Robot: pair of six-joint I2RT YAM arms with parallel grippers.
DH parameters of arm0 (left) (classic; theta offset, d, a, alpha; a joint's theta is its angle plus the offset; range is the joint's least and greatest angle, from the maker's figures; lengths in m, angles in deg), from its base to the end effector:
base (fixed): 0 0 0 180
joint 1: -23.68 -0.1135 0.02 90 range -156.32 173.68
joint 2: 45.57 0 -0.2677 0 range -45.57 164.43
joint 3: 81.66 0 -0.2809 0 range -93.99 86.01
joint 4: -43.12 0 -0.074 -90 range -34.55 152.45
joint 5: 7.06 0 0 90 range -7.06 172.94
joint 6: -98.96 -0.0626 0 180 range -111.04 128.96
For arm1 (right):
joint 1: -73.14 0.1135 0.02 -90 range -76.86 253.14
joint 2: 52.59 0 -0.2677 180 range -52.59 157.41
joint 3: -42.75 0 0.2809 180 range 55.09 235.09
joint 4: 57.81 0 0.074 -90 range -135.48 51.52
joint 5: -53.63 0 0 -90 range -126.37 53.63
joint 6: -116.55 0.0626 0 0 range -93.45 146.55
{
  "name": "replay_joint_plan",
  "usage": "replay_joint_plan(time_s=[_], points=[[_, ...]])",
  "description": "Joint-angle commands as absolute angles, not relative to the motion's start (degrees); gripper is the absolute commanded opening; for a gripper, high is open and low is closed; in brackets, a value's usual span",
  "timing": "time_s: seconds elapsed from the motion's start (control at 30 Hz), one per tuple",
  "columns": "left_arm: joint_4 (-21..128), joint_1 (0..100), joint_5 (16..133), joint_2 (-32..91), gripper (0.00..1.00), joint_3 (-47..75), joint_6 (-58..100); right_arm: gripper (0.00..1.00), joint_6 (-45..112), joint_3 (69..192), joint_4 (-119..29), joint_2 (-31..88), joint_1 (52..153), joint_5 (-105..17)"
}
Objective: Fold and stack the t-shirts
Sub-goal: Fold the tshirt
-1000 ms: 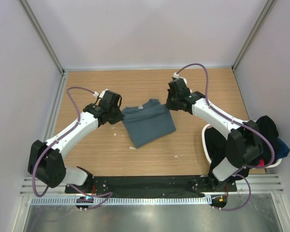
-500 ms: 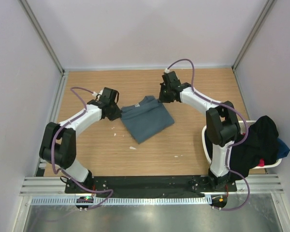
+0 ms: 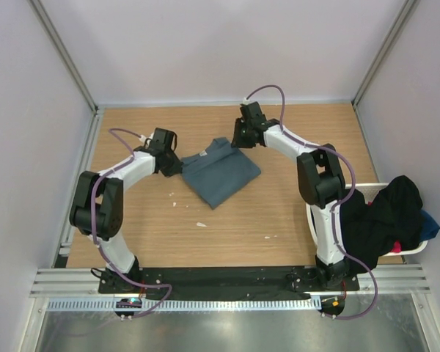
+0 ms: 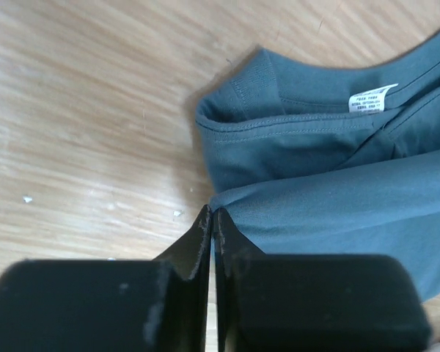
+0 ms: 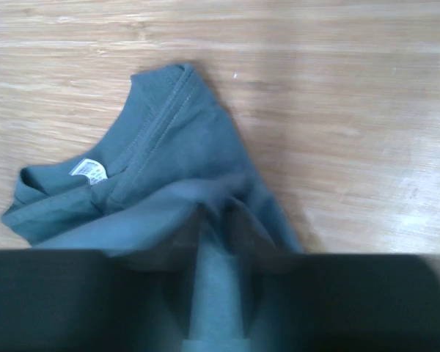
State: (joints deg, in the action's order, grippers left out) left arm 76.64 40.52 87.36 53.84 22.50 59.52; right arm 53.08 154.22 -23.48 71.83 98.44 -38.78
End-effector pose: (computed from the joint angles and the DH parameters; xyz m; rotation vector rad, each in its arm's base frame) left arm 0.3798 -0.1099 0.1508 -0.7828 2.4808 -0.3428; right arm 0.4850 0.2322 0.1711 0.0061 2.4486 0.4648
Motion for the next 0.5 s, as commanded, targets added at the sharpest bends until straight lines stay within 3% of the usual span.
replay_joint_plan(time_s=[0.0, 0.03, 0.07, 0.1, 0.17, 0.23, 0.37, 0.43, 0.47], points=[[75.66, 39.24, 90.04, 54.62, 0.06, 17.99, 57.12, 0.39, 52.04, 160.36, -27.02, 72.56, 97.14, -39.18], [76.45, 38.89, 90.32, 54.80, 0.15, 16.68, 56.77, 0.51, 51.69, 162.03, -25.28, 73.09, 96.88, -39.36], [77.15, 38.71, 90.75, 54.97, 0.39, 15.79, 56.51, 0.59, 51.25, 163.62, -24.13, 74.22, 96.70, -39.88], [77.51, 38.54, 91.19, 55.06, 0.54, 15.00, 55.03, 0.67, 50.90, 166.85, -22.81, 74.58, 96.61, -40.23], [78.82, 38.36, 91.63, 54.97, 0.75, 12.03, 53.00, 0.73, 49.85, 168.81, -20.17, 74.42, 96.35, -40.85], [82.07, 38.36, 92.69, 54.01, 0.78, 9.82, 50.80, 0.81, 49.32, 168.82, -19.64, 72.14, 96.35, -42.34], [83.67, 38.54, 88.66, 47.00, 0.78, 10.67, 51.93, 0.81, 49.40, 162.42, -22.44, 65.20, 96.35, -48.31], [78.87, 39.59, 85.41, 42.96, 0.73, 16.82, 54.12, 0.67, 50.54, 155.40, -27.16, 61.24, 96.52, -51.99], [77.09, 40.11, 83.74, 39.63, 0.65, 19.36, 56.74, 0.59, 50.98, 153.20, -28.76, 60.45, 96.78, -53.06]])
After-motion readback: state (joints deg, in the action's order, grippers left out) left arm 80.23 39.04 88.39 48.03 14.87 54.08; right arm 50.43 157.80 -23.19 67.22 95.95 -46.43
